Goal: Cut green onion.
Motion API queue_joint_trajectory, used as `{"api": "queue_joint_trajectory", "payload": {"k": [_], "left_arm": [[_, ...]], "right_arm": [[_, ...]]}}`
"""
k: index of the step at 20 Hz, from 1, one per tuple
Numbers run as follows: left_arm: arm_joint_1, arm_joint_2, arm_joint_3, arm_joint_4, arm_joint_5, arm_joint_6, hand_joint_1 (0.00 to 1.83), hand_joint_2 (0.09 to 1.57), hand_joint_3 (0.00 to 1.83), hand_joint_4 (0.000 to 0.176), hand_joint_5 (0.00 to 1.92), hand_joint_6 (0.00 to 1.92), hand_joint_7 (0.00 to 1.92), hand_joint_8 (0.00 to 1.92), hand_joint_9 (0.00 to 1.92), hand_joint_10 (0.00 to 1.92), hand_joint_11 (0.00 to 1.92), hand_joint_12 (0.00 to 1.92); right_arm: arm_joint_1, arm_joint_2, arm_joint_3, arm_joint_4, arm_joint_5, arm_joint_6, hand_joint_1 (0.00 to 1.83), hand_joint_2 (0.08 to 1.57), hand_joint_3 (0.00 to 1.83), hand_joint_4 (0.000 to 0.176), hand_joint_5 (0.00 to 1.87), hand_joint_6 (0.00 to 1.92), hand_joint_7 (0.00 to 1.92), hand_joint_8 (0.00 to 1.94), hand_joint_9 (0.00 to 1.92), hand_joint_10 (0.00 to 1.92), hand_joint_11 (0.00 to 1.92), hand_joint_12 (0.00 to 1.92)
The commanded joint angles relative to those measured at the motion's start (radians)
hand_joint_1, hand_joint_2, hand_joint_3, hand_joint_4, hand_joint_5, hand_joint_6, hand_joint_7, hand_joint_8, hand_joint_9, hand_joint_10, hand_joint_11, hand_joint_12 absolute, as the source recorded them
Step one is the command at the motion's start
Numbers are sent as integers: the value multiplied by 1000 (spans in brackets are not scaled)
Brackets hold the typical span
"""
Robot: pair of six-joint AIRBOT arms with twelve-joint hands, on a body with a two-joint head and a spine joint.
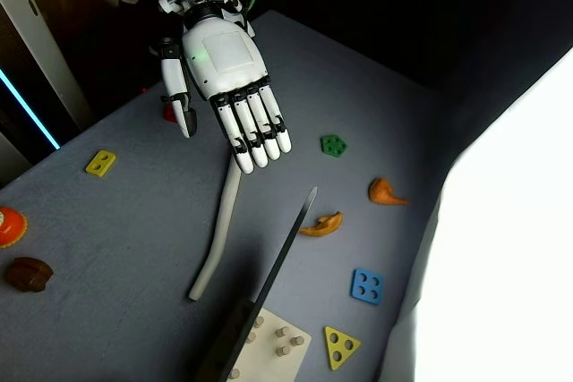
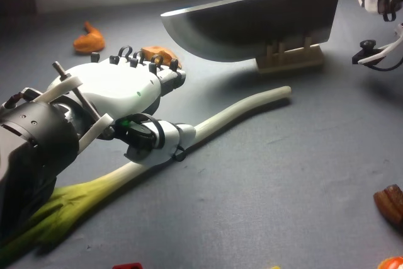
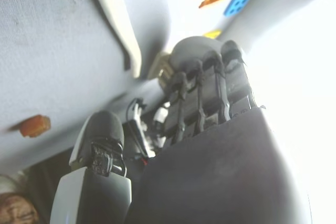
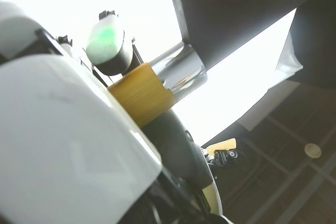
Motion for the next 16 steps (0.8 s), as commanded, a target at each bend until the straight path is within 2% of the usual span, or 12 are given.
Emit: {"api": "queue_joint_trajectory", "payload": {"k": [1,7,9,11,13,14,16], "left_arm": [[-11,3,-3,59,30,2,259,1383,0,0,133,2,136,0,99,4,0,181],[-12,1,-3,60,30,2,290,1369,0,0,155,4,171,3,128,5,0,191],[-12,1,-3,61,30,2,340,1359,0,0,181,6,205,6,170,14,0,279],[-12,1,-2,61,30,2,270,1372,4,0,161,3,198,2,171,9,0,340],[-12,1,-1,61,30,2,267,1382,5,0,167,4,179,8,139,11,0,237],[-12,1,0,61,30,2,200,1395,10,0,145,5,166,2,127,6,0,244],[-12,1,1,63,30,2,190,1398,5,0,179,10,165,1,128,3,0,308]], "right_arm": [[1,8,9,35,130,9,1646,839,638,176,1276,1921,1474,1941,1593,1921,1640,1921],[-10,8,12,38,130,2,1643,845,637,176,1290,1921,1484,1941,1588,1921,1633,1921],[-13,8,15,38,133,1,1647,846,629,176,1278,1921,1483,1941,1588,1921,1629,1921],[-14,8,19,38,137,2,1640,848,626,176,1265,1921,1479,1941,1588,1921,1629,1921],[-16,9,20,38,139,3,1638,843,621,176,1310,1921,1493,1941,1593,1921,1635,1921],[-17,10,20,38,142,4,1628,854,624,176,1288,1921,1481,1941,1588,1921,1630,1921],[-18,11,20,38,142,6,1647,857,629,176,1263,1921,1465,1941,1575,1921,1623,1921]]}}
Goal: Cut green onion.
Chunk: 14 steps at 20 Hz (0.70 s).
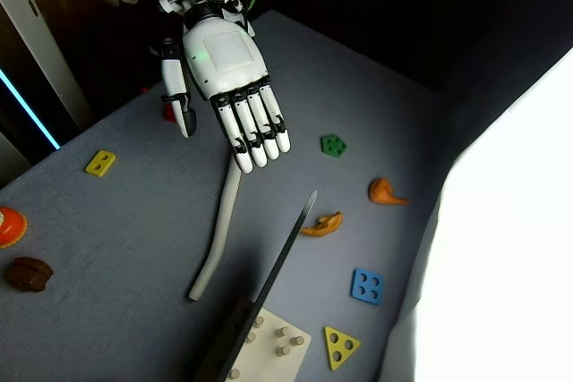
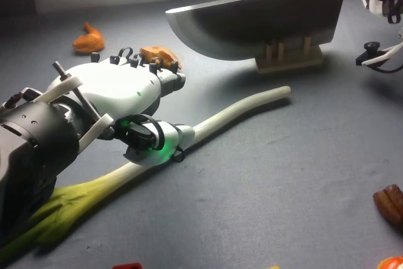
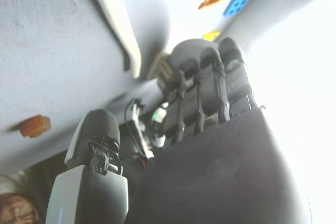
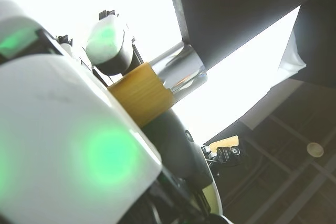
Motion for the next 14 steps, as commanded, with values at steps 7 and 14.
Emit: {"api": "queue_joint_trajectory", "payload": {"k": [7,14], "left_arm": [[-12,0,2,65,30,2,591,1299,0,0,340,43,308,12,254,23,0,343],[-12,0,2,70,30,2,655,1311,5,9,45,11,132,2,60,2,0,0]], "right_arm": [[-12,12,11,22,134,5,1628,902,583,176,1357,1921,1495,1941,1593,1921,1670,1921],[-18,13,11,22,134,5,1598,865,625,176,1320,1921,1488,1941,1584,1921,1665,1921]]}}
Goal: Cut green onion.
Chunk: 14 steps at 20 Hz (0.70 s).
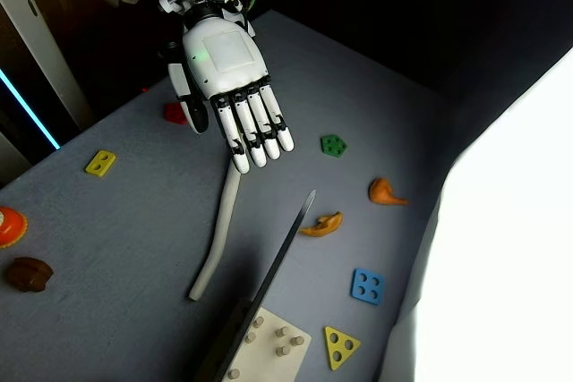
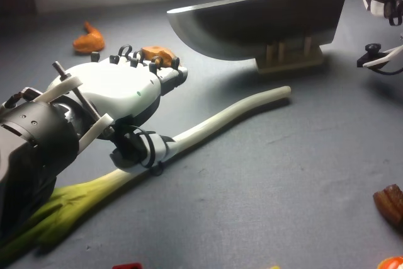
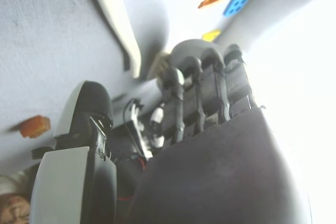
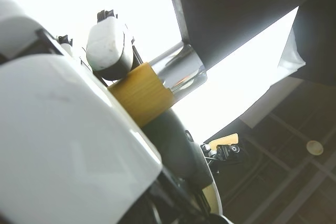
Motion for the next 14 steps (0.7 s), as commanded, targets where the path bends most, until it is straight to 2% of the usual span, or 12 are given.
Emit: {"api": "queue_joint_trajectory", "payload": {"k": [1,2,3,4,6,8,9,10,11,12,13,14], "left_arm": [[-12,0,2,67,31,2,562,1345,18,11,18,6,96,5,32,4,0,0],[-12,0,2,67,31,2,479,1364,23,15,35,12,87,4,31,5,0,0],[-12,0,3,68,31,2,462,1368,23,16,39,14,85,3,30,5,0,0],[-12,0,3,68,30,2,413,1384,26,8,7,2,38,3,5,0,0,0],[-12,0,3,69,30,2,300,1411,26,14,0,0,14,5,0,0,0,0],[-12,0,3,70,30,2,383,1399,11,9,0,0,15,3,0,0,0,0],[-12,0,3,70,30,2,403,1394,6,7,6,2,9,1,0,0,0,0],[-12,0,3,70,30,2,416,1383,0,6,10,3,10,1,0,0,0,0],[-12,0,3,70,30,2,438,1371,0,3,1,0,1,0,0,0,0,0],[-12,0,3,70,30,2,398,1380,0,6,0,0,0,0,0,0,0,0],[-12,0,3,70,30,2,389,1382,1,7,0,0,0,0,0,0,0,0],[-12,0,3,70,30,2,472,1366,0,0,165,30,47,1,0,0,0,0]], "right_arm": [[-6,13,11,17,119,-2,1522,825,635,176,1215,1921,1418,1941,1515,1921,1582,1921],[-6,13,11,17,119,-2,1198,822,793,0,892,1600,1121,1941,1254,1921,1323,1921],[-6,13,11,17,119,-2,1132,847,773,0,821,1518,1046,1941,1188,1921,1257,1921],[-6,13,11,17,119,-2,1183,920,711,0,720,1445,842,1782,879,1921,934,1921],[-7,13,11,17,119,-2,1181,1065,402,0,701,1344,775,1621,666,1916,711,1921],[-7,13,11,17,123,-2,1147,1206,126,0,789,1311,630,1598,459,1839,492,1921],[-7,13,11,17,124,-2,1141,1122,45,0,454,1193,409,1342,323,1676,333,1921],[-7,14,11,15,124,-2,1134,1090,18,0,354,1045,350,1142,262,1556,212,1921],[-8,14,11,10,124,-2,1069,1068,5,0,209,809,293,794,160,1324,42,1851],[-9,15,11,5,124,-2,1024,1019,0,0,124,567,228,420,105,981,8,1617],[-9,15,11,3,124,-1,1013,1008,0,0,143,426,266,218,122,844,1,1532],[-10,16,11,1,123,-1,976,977,0,35,31,195,52,51,24,253,0,904]]}}
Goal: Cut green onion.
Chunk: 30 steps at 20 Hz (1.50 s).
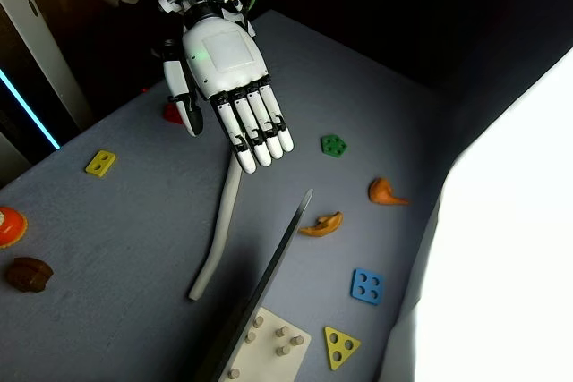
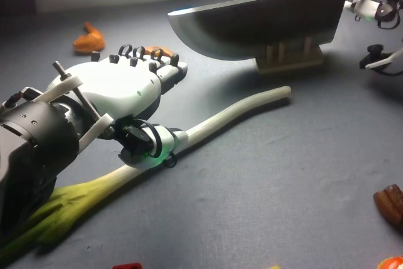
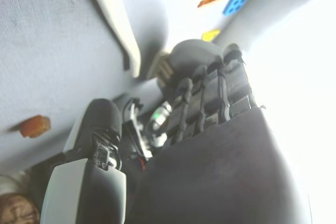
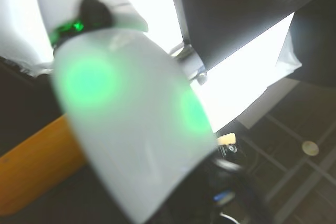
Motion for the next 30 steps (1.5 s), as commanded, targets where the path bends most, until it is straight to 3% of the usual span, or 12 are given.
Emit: {"api": "queue_joint_trajectory", "payload": {"k": [1,2,3,6,9,11,15,17,19,22,27,30], "left_arm": [[-12,0,2,65,30,2,477,1362,0,0,235,37,91,6,5,1,0,0],[-12,0,2,65,30,2,505,1357,0,0,192,12,78,2,3,0,0,0],[-13,0,2,64,30,2,485,1364,1,0,143,2,69,0,2,0,0,0],[-16,0,1,61,30,2,524,1345,0,9,245,42,105,11,23,7,0,0],[-18,0,0,57,30,2,470,1352,0,0,182,7,125,10,57,15,26,19],[-18,1,0,55,30,2,556,1328,2,0,314,2,200,4,101,6,0,169],[-24,4,-3,52,30,2,504,1338,1,0,209,3,196,2,117,7,0,342],[-28,7,-5,49,30,2,414,1365,9,0,189,6,187,1,111,3,0,272],[-33,6,-5,47,30,2,521,1343,0,0,203,9,139,0,72,1,0,168],[-48,5,-5,40,32,2,390,1380,8,0,122,1,65,0,37,3,0,16],[-64,-2,-5,35,43,2,380,1381,5,0,154,18,88,12,64,16,17,18],[-64,2,-18,18,40,2,368,1385,0,0,203,10,169,6,143,14,0,335]], "right_arm": [[-2,14,11,10,108,3,933,955,0,52,5,38,10,9,4,50,0,323],[-3,16,11,3,108,7,918,940,0,56,0,7,1,1,0,9,0,64],[-6,19,11,-11,107,20,902,932,0,62,0,1,0,0,0,1,0,12],[-11,35,11,-60,92,50,852,891,0,76,0,0,0,0,0,0,0,0],[-17,60,10,-95,90,93,785,895,0,75,0,0,0,0,0,0,0,0],[-14,77,10,-117,88,127,775,895,0,77,0,0,0,0,0,0,0,0],[12,113,0,-153,75,190,799,892,0,83,0,0,0,0,0,0,0,0],[20,141,-15,-181,69,232,786,893,0,83,0,0,0,0,0,0,0,0],[23,176,-42,-210,69,269,775,895,0,82,0,0,0,0,0,0,0,0],[35,247,-97,-288,46,361,801,887,0,80,0,0,0,0,0,0,0,0],[23,366,-240,-365,28,367,772,888,0,72,0,0,0,0,0,0,0,0],[31,480,-387,-415,30,367,778,905,0,68,0,0,0,0,0,0,0,0]]}}
